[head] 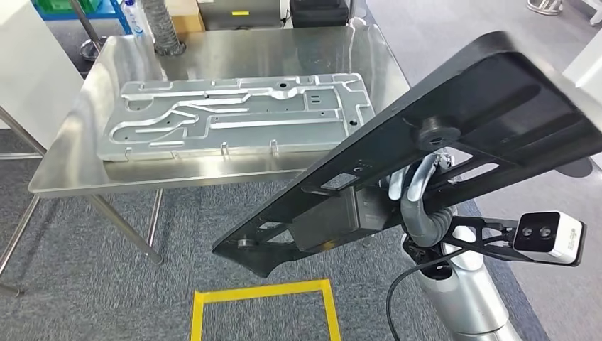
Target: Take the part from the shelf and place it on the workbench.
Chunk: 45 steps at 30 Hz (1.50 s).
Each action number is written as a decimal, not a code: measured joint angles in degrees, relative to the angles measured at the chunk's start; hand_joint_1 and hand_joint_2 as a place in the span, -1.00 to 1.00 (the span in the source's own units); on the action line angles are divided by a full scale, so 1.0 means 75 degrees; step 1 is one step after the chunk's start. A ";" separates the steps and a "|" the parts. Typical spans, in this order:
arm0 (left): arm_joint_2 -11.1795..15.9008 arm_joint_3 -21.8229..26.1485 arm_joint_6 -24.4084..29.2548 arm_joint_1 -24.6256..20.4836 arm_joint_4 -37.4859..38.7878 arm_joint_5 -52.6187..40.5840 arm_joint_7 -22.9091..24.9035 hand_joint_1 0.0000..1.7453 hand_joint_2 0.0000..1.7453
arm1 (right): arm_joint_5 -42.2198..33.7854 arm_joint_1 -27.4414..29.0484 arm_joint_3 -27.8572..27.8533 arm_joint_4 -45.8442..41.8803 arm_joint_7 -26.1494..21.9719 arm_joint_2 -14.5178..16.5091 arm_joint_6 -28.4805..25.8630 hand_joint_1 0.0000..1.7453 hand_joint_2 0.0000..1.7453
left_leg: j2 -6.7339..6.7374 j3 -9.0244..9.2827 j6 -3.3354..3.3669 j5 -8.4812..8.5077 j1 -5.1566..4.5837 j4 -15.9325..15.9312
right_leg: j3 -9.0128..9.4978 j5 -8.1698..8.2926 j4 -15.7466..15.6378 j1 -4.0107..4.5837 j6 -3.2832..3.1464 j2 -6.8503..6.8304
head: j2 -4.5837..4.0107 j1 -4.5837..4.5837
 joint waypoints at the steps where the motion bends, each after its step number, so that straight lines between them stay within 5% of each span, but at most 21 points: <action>1: -0.0004 0.0000 0.0003 -0.0008 0.0001 0.0017 -0.0008 -1.00 1.00 | -0.0004 -0.0003 0.0009 0.0009 0.0020 0.0007 0.0001 1.00 1.00 | -0.0003 0.0070 -0.0045 -0.0046 -0.0009 -0.0005 | 0.0035 0.0171 -0.0158 0.0021 -0.0056 0.0007 | 0.0000 0.0001; 5: -0.0010 0.0000 0.0007 -0.0014 0.0002 0.0072 -0.0055 -1.00 1.00 | 0.0004 -0.0056 0.0060 0.0025 0.0103 0.0067 0.0002 1.00 1.00 | 0.0024 -0.0041 -0.0199 0.0041 -0.0007 0.0502 | 0.0370 0.0004 -0.0322 -0.0008 -0.0263 0.0017 | 0.0000 0.0002; 7: -0.0016 0.0000 0.0006 -0.0007 0.0001 0.0109 -0.0072 -1.00 1.00 | 0.0006 -0.0090 0.0106 0.0050 0.0135 0.0148 0.0005 1.00 1.00 | 0.0045 -0.0585 -0.0250 -0.0110 0.0011 0.1357 | 0.0558 -0.0121 -0.0361 -0.0015 -0.0322 0.0009 | 0.0000 -0.0001; 9: -0.0023 0.0000 0.0004 0.0023 0.0001 0.0140 -0.0079 -1.00 1.00 | 0.0003 -0.0103 0.0144 0.0087 0.0181 0.0214 0.0008 1.00 1.00 | 0.0054 -0.1213 -0.0307 -0.0568 0.0025 0.2066 | 0.0734 -0.0287 -0.0364 -0.0007 -0.0339 0.0013 | 0.0000 -0.0004; 11: -0.0031 0.0001 0.0004 0.0070 0.0002 0.0165 -0.0085 -1.00 1.00 | -0.0007 -0.0104 0.0168 0.0127 0.0222 0.0267 0.0009 1.00 1.00 | 0.0059 -0.1526 -0.0325 -0.0825 0.0031 0.2044 | 0.0967 -0.0478 -0.0364 -0.0003 -0.0334 0.0023 | 0.0000 -0.0004; 12: -0.0034 0.0001 0.0004 0.0089 0.0002 0.0175 -0.0090 -1.00 1.00 | -0.0012 -0.0107 0.0176 0.0146 0.0237 0.0297 0.0008 1.00 1.00 | 0.0060 -0.1539 -0.0311 -0.0674 0.0031 0.1719 | 0.1104 -0.0582 -0.0364 0.0002 -0.0325 0.0026 | 0.0000 -0.0004; 16: -0.0034 0.0002 0.0007 0.0156 0.0015 0.0196 -0.0106 -1.00 1.00 | -0.0027 -0.0127 0.0188 0.0200 0.0316 0.0411 -0.0041 1.00 1.00 | 0.0063 -0.1378 -0.0155 0.1033 -0.0030 0.0170 | 0.1461 -0.0974 -0.0356 0.0030 -0.0216 0.0044 | 0.0000 -0.0001; 19: -0.0048 0.0003 0.0007 0.0142 0.0017 0.0208 -0.0128 -1.00 1.00 | -0.0029 -0.0141 0.0185 0.0192 0.0376 0.0464 -0.0093 1.00 1.00 | 0.0051 -0.1226 -0.0025 0.1057 -0.0045 0.0028 | 0.1514 -0.0990 -0.0211 0.0020 -0.0093 0.0057 | 0.0000 -0.0001; 22: -0.0050 0.0005 0.0009 0.0122 0.0017 0.0209 -0.0143 -1.00 1.00 | -0.0035 -0.0171 0.0178 0.0176 0.0377 0.0479 -0.0094 1.00 1.00 | 0.0048 -0.0942 0.0089 0.0910 -0.0015 -0.0065 | 0.0948 -0.1061 0.0842 -0.0011 0.0010 0.0028 | 0.0000 0.0000; 24: -0.0050 0.0006 0.0009 0.0119 0.0017 0.0210 -0.0146 -1.00 1.00 | -0.0036 -0.0173 0.0176 0.0177 0.0377 0.0481 -0.0093 1.00 1.00 | 0.0043 -0.0780 0.0107 0.0757 -0.0011 -0.0070 | 0.0289 -0.1466 0.1668 -0.0045 0.0085 0.0021 | 0.0000 0.0000; 26: -0.0052 0.0006 0.0007 0.0124 0.0017 0.0211 -0.0147 -1.00 1.00 | -0.0035 -0.0168 0.0176 0.0181 0.0380 0.0481 -0.0095 1.00 1.00 | 0.0025 -0.0565 0.0100 0.0578 -0.0010 -0.0070 | -0.0104 -0.1719 0.1810 -0.0072 0.0121 0.0008 | 0.0000 -0.0001; 27: -0.0055 0.0006 0.0007 0.0126 0.0017 0.0211 -0.0147 -1.00 1.00 | -0.0034 -0.0168 0.0176 0.0182 0.0380 0.0481 -0.0098 1.00 1.00 | 0.0014 -0.0434 0.0092 0.0482 -0.0010 -0.0070 | -0.0142 -0.1601 0.1551 -0.0075 0.0114 0.0003 | 0.0000 -0.0001; 30: -0.0073 0.0006 0.0010 0.0130 0.0020 0.0234 -0.0162 -1.00 1.00 | -0.0013 -0.0169 0.0133 0.0217 0.0323 0.0471 -0.0179 1.00 1.00 | -0.0013 -0.0079 0.0021 0.0210 -0.0022 -0.0070 | 0.0049 -0.0320 0.0176 -0.0027 -0.0005 0.0004 | 0.0000 0.0000; 32: -0.0084 0.0006 0.0026 0.0111 0.0022 0.0266 -0.0191 -1.00 1.00 | 0.0036 -0.0185 -0.0069 0.0367 0.0140 0.0456 -0.0284 1.00 1.00 | -0.0035 0.0003 -0.0068 0.0097 -0.0027 -0.0067 | 0.0096 0.0216 -0.0224 0.0029 -0.0100 0.0012 | 0.0000 0.0001; 36: -0.0081 0.0033 0.0092 0.0110 0.0021 0.0405 -0.0267 -1.00 1.00 | 0.1524 -0.0702 -0.1178 0.1194 -0.0227 0.0332 -0.1541 1.00 1.00 | -0.0018 -0.0138 -0.0199 0.0045 -0.0020 0.0313 | 0.0317 0.0164 -0.0404 -0.0015 -0.0262 0.0008 | 0.0000 0.0001; 40: -0.0057 0.0058 0.0058 0.0108 0.0020 0.0450 -0.0390 -1.00 1.00 | 0.5294 -0.1781 -0.2121 0.2315 0.0341 0.0082 -0.4666 1.00 1.00 | 0.0022 -0.1240 -0.0341 -0.0577 0.0035 0.1986 | 0.0464 0.0061 -0.0458 -0.0040 -0.0307 -0.0007 | 0.0000 -0.0001; 41: -0.0054 0.0057 0.0041 0.0127 0.0020 0.0446 -0.0404 -1.00 1.00 | 0.6185 -0.2051 -0.2174 0.2563 0.0618 0.0022 -0.5223 1.00 1.00 | 0.0036 -0.1414 -0.0375 -0.0552 0.0050 0.2099 | 0.0488 0.0023 -0.0444 -0.0044 -0.0300 -0.0002 | 0.0000 -0.0001; 42: -0.0052 0.0056 0.0024 0.0146 0.0021 0.0436 -0.0417 -1.00 1.00 | 0.6972 -0.2317 -0.2165 0.2783 0.0926 -0.0021 -0.5608 1.00 1.00 | 0.0050 -0.1461 -0.0401 -0.0346 0.0063 0.1949 | 0.0518 -0.0020 -0.0421 -0.0051 -0.0287 0.0014 | 0.0000 -0.0001; 45: -0.0044 0.0050 -0.0021 0.0153 0.0023 0.0382 -0.0465 -1.00 1.00 | 0.9070 -0.3132 -0.1807 0.3356 0.1951 -0.0036 -0.6084 1.00 1.00 | 0.0090 -0.1125 -0.0370 0.0650 0.0069 0.0558 | 0.0621 -0.0156 -0.0341 -0.0066 -0.0229 0.0070 | 0.0000 0.0000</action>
